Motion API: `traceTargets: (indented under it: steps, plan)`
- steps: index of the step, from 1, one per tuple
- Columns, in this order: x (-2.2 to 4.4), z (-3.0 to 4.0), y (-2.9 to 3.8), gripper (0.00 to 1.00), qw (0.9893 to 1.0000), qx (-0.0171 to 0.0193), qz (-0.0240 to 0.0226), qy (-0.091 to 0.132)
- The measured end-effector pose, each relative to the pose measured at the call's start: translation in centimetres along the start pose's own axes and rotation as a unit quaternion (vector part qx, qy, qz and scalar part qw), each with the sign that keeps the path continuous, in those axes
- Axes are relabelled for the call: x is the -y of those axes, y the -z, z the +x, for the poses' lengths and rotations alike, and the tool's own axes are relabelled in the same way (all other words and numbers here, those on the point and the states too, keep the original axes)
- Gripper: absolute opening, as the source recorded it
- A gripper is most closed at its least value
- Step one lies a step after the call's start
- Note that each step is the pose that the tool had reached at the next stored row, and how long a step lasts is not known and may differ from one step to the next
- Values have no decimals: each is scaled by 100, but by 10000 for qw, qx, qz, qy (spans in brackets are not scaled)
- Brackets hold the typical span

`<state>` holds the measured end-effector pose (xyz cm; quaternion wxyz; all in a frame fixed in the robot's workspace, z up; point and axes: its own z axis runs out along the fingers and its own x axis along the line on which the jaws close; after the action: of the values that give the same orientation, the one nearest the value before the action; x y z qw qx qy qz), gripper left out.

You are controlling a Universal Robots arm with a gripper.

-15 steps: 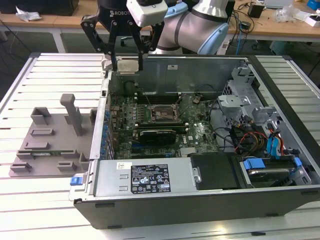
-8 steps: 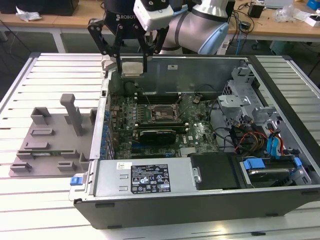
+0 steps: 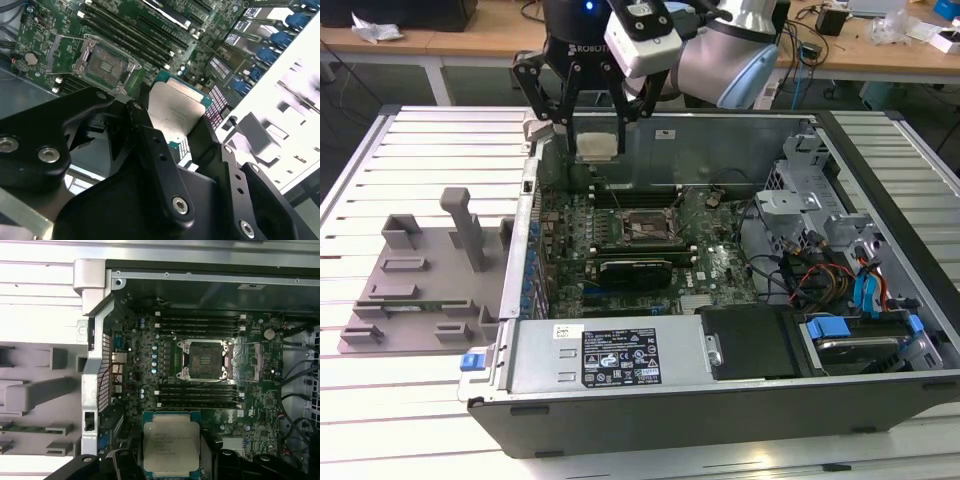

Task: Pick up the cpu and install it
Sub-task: 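Pick up the cpu and move it towards the insertion slot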

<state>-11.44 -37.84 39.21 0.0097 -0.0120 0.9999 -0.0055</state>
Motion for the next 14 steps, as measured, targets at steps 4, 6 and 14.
traceTargets:
  steps: [4, 6, 14]
  plan:
    - [0, -34, -68, 55, 10000, 0, -1, 0]
    - [0, -44, -96, 55, 10000, 0, -1, 0]
    - [-1, -66, -204, 55, 10000, 0, -1, 0]
